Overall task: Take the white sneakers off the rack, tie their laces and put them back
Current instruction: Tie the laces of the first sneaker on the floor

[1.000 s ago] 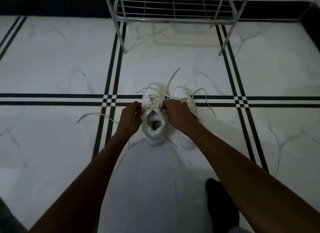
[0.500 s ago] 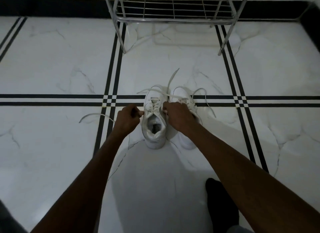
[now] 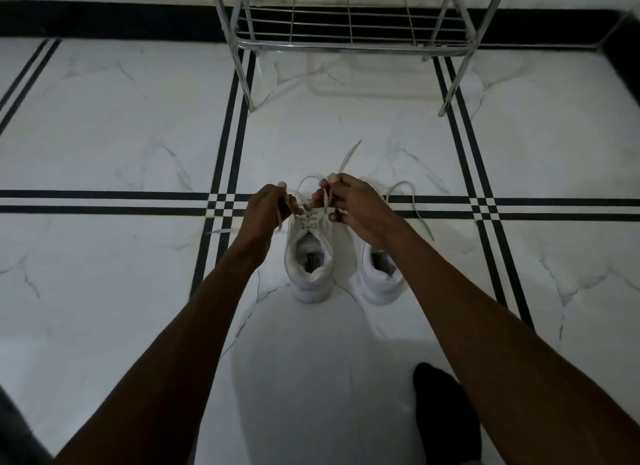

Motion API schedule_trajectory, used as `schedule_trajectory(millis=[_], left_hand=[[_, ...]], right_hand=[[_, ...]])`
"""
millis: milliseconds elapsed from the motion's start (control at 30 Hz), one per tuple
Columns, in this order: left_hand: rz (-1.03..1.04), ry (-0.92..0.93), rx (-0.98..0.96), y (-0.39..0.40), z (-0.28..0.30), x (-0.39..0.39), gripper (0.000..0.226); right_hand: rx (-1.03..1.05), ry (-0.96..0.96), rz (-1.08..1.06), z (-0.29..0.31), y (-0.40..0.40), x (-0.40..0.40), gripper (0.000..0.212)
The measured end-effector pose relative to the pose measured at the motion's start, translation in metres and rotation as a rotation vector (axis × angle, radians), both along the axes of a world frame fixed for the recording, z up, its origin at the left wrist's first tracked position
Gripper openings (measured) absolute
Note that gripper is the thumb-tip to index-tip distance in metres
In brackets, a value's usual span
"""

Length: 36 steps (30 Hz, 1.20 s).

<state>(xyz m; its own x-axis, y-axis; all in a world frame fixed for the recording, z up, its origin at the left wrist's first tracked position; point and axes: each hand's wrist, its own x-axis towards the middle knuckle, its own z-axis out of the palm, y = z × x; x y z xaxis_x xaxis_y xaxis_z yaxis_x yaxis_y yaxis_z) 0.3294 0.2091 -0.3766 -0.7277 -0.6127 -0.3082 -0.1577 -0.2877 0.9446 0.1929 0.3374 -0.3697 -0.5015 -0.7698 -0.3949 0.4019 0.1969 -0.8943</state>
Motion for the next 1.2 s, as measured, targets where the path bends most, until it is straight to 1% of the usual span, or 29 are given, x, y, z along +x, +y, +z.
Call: schedule_trajectory(millis=[67, 133, 267, 333, 400, 500, 533, 600, 667, 733, 800, 867, 900, 967, 1033, 1100, 1133, 1167, 1200], left_hand=[[0.005, -0.035, -0.065, 0.003, -0.004, -0.005, 0.026], [-0.019, -0.059, -0.133, 0.004, -0.006, -0.006, 0.027], [-0.099, -0.072, -0.230, 0.002, -0.008, -0.002, 0.027], [-0.143, -0.084, -0.289, 0.001, -0.009, -0.001, 0.027], [-0.194, -0.088, -0.369, 0.001, -0.008, -0.001, 0.029], [-0.259, -0.099, -0.525, 0.003, -0.007, -0.003, 0.031], [-0.275, -0.107, -0.577, 0.003, -0.007, -0.004, 0.031], [-0.289, -0.112, -0.642, 0.003, -0.008, -0.005, 0.030], [-0.276, -0.133, -0.680, 0.004, -0.009, -0.007, 0.026], [-0.263, -0.162, -0.701, 0.002, -0.009, -0.008, 0.028], [-0.273, -0.172, -0.722, 0.001, -0.009, -0.009, 0.032], [-0.282, -0.160, -0.706, 0.001, -0.009, -0.009, 0.032], [-0.273, -0.152, -0.662, 0.002, -0.009, -0.009, 0.032], [-0.229, -0.148, -0.516, 0.001, -0.008, -0.010, 0.033], [-0.191, -0.135, -0.380, -0.001, -0.009, -0.006, 0.036], [-0.150, -0.142, -0.285, -0.004, -0.012, -0.002, 0.040], [-0.132, -0.152, -0.247, -0.006, -0.013, 0.000, 0.043], [-0.117, -0.161, -0.220, -0.007, -0.014, 0.001, 0.047], [-0.111, -0.167, -0.208, -0.008, -0.015, 0.001, 0.048]], right_hand=[[0.051, 0.112, 0.015, -0.005, -0.003, 0.002, 0.022], [0.095, 0.214, 0.054, -0.009, -0.005, 0.004, 0.026], [0.134, 0.312, 0.100, -0.011, -0.007, 0.002, 0.045], [0.155, 0.351, 0.101, -0.009, -0.009, 0.002, 0.044], [0.187, 0.346, 0.046, -0.007, -0.010, 0.003, 0.033], [0.231, 0.302, -0.089, -0.009, -0.014, 0.006, 0.027], [0.228, 0.289, -0.103, -0.010, -0.015, 0.005, 0.021], [0.177, 0.258, -0.061, -0.014, -0.015, 0.006, 0.013], [0.124, 0.236, 0.030, -0.016, -0.014, 0.004, 0.013], [0.101, 0.211, 0.120, -0.015, -0.014, 0.003, 0.017], [0.114, 0.211, 0.129, -0.014, -0.015, 0.005, 0.026], [0.150, 0.225, 0.027, -0.016, -0.018, 0.006, 0.035], [0.164, 0.220, -0.035, -0.018, -0.020, 0.007, 0.035], [0.161, 0.169, -0.118, -0.022, -0.023, 0.008, 0.028], [0.120, 0.095, -0.136, -0.022, -0.023, 0.008, 0.022], [0.054, 0.079, -0.061, -0.018, -0.017, 0.007, 0.021], [0.039, 0.130, 0.005, -0.015, -0.013, 0.005, 0.022], [0.057, 0.233, 0.081, -0.012, -0.009, 0.002, 0.021], [0.110, 0.383, 0.162, -0.007, -0.006, -0.002, 0.019]])
